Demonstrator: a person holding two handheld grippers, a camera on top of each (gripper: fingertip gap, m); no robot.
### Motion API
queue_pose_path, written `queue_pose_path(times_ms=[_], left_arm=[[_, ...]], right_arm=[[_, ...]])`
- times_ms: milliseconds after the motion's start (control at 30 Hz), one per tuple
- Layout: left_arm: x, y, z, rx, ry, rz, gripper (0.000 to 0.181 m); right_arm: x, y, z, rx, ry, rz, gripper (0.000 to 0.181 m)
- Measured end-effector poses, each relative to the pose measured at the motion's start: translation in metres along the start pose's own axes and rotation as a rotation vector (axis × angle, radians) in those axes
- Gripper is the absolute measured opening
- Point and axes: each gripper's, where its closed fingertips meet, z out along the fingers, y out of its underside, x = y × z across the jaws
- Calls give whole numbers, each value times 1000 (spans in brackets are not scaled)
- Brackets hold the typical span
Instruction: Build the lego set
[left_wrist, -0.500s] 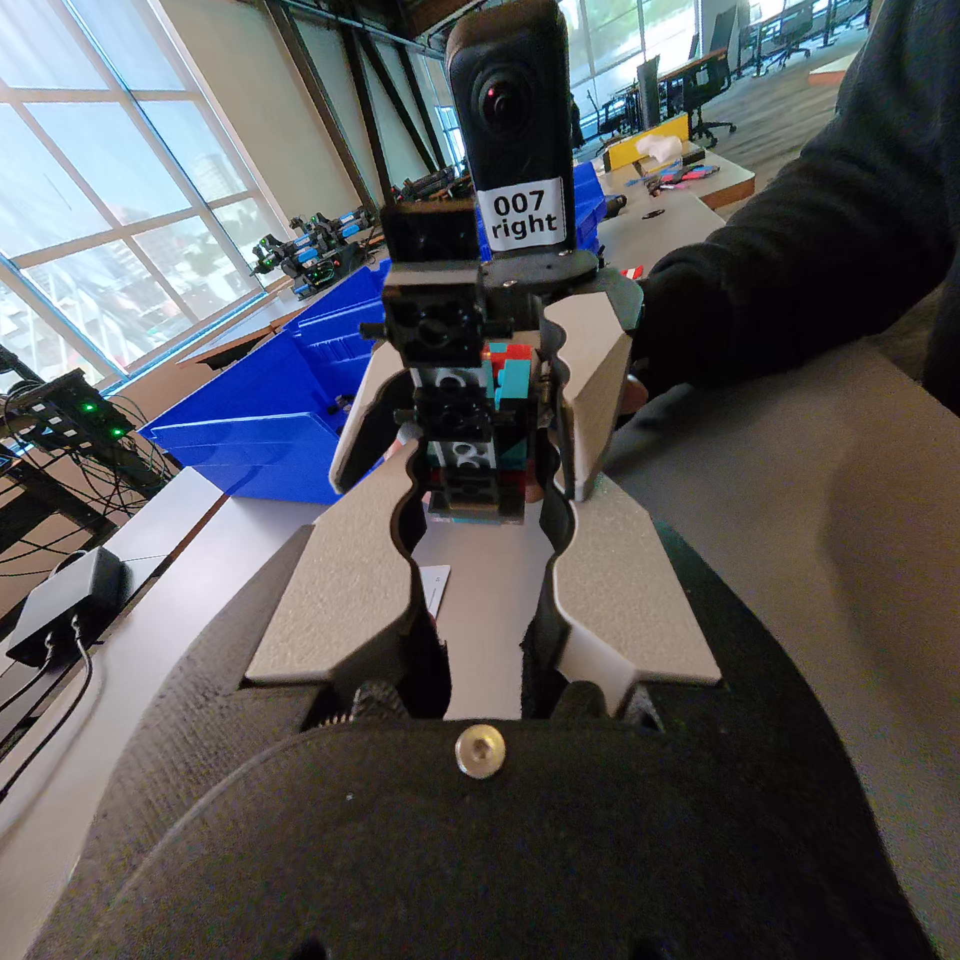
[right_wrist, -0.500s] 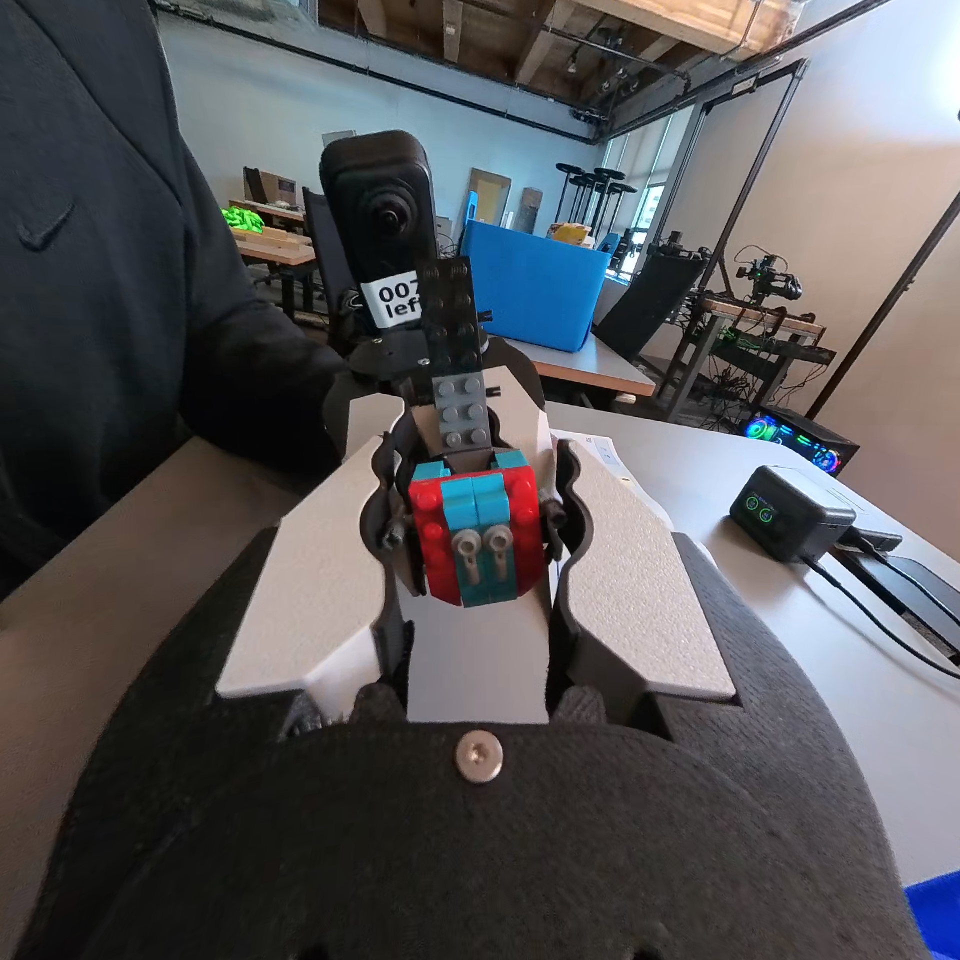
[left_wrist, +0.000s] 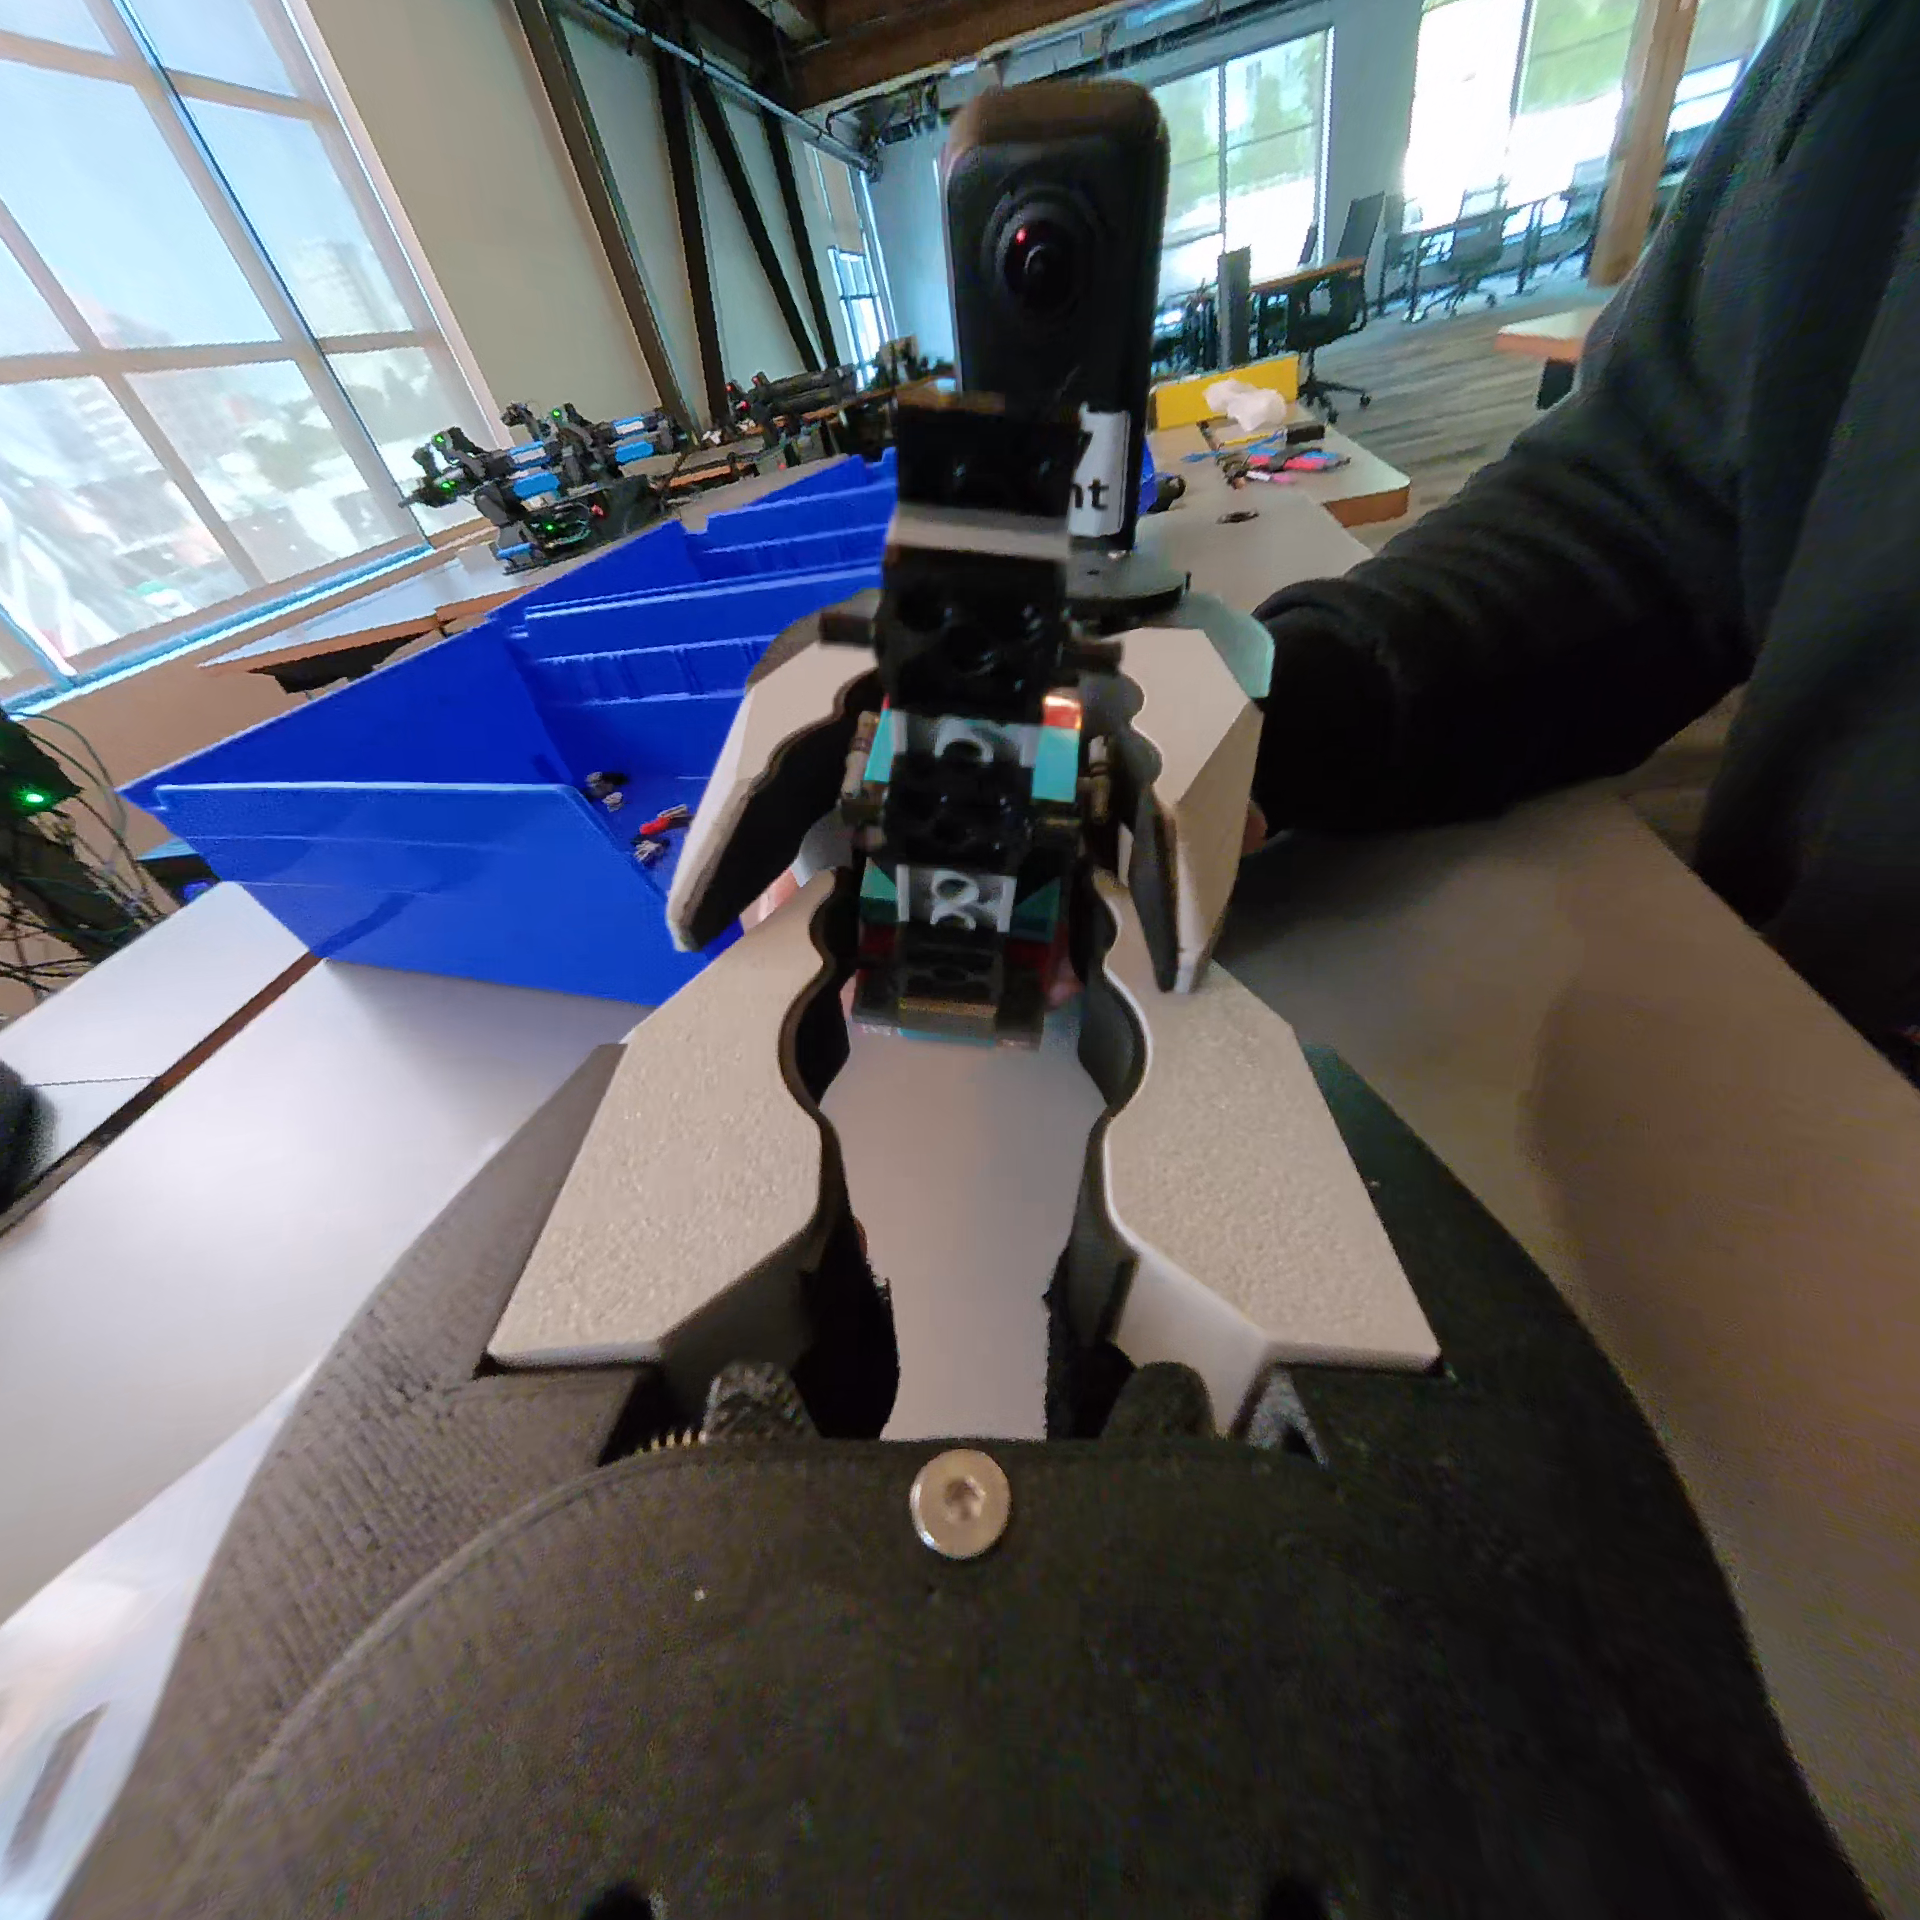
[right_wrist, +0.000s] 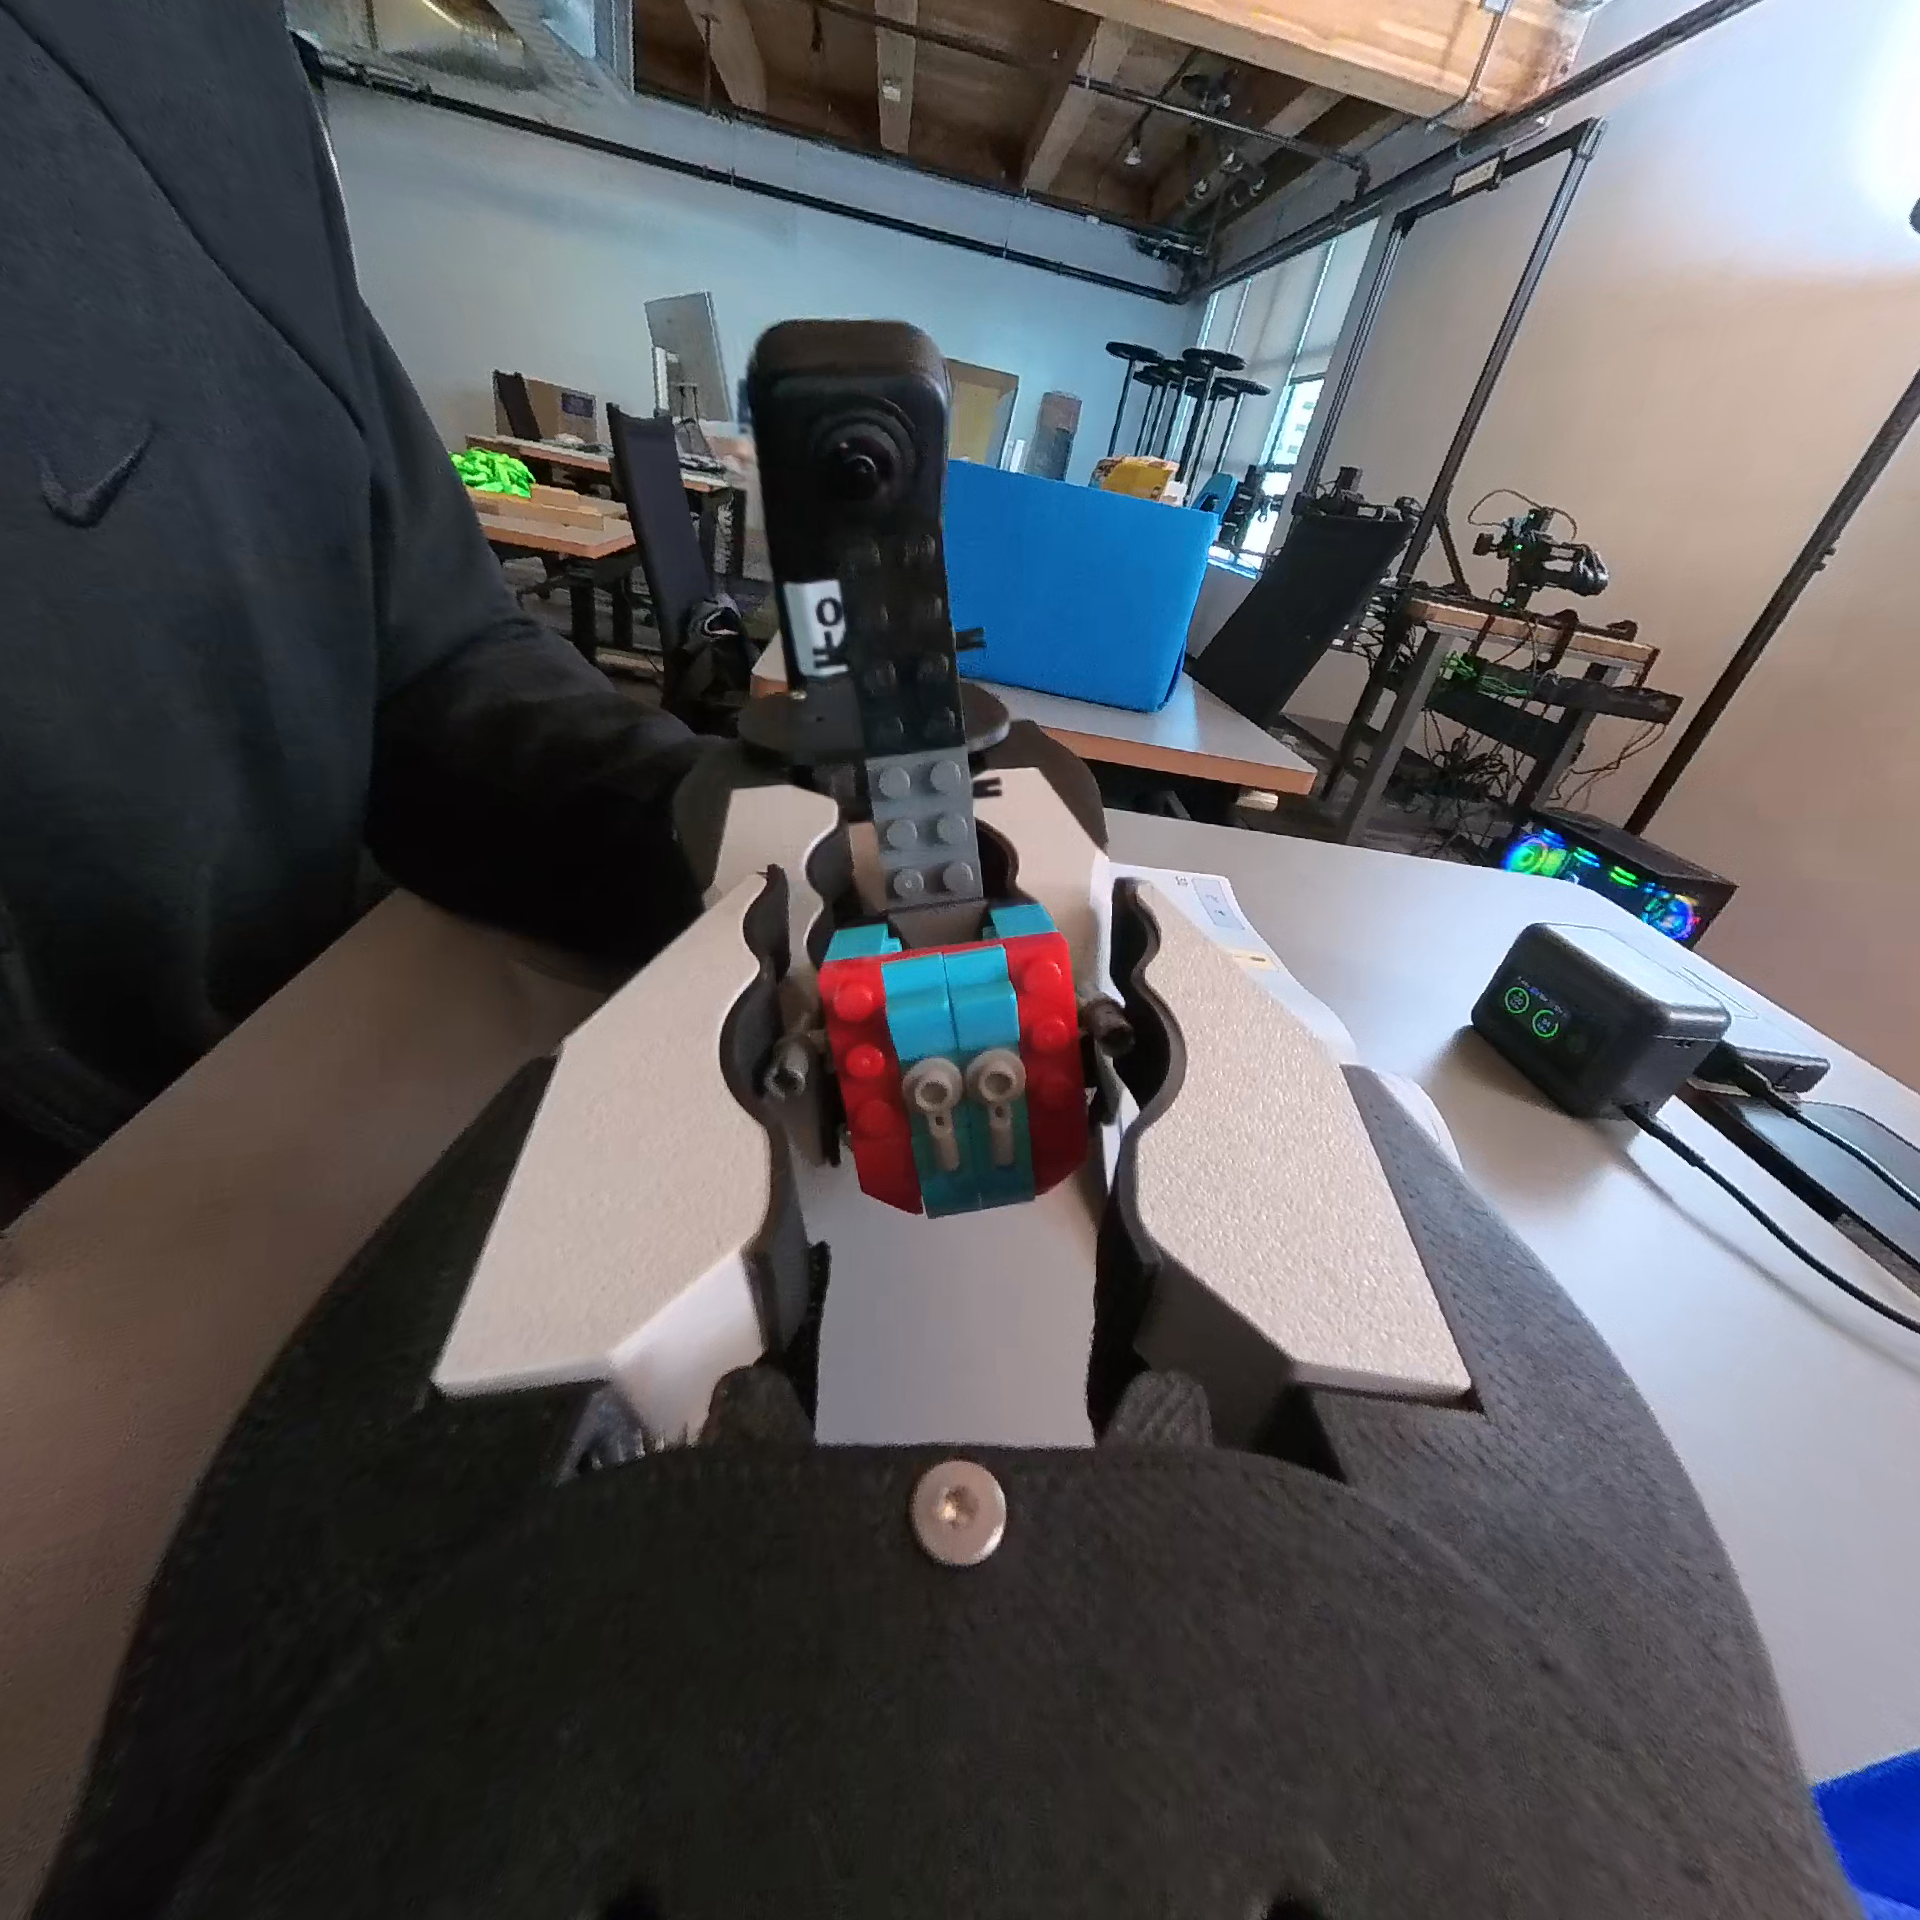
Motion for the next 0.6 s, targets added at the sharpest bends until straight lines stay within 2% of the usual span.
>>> queue_pose_path(times_ms=[267,533,600], left_arm=[[1,-4,-3,16,25,-26,40],[6,2,-2,-55,39,35,40],[6,5,-3,-78,31,65,40]], right_arm=[[-1,-2,-1,10,-11,11,64],[-7,1,-3,-36,-40,-34,65],[-8,4,-3,-54,-52,-28,60]])
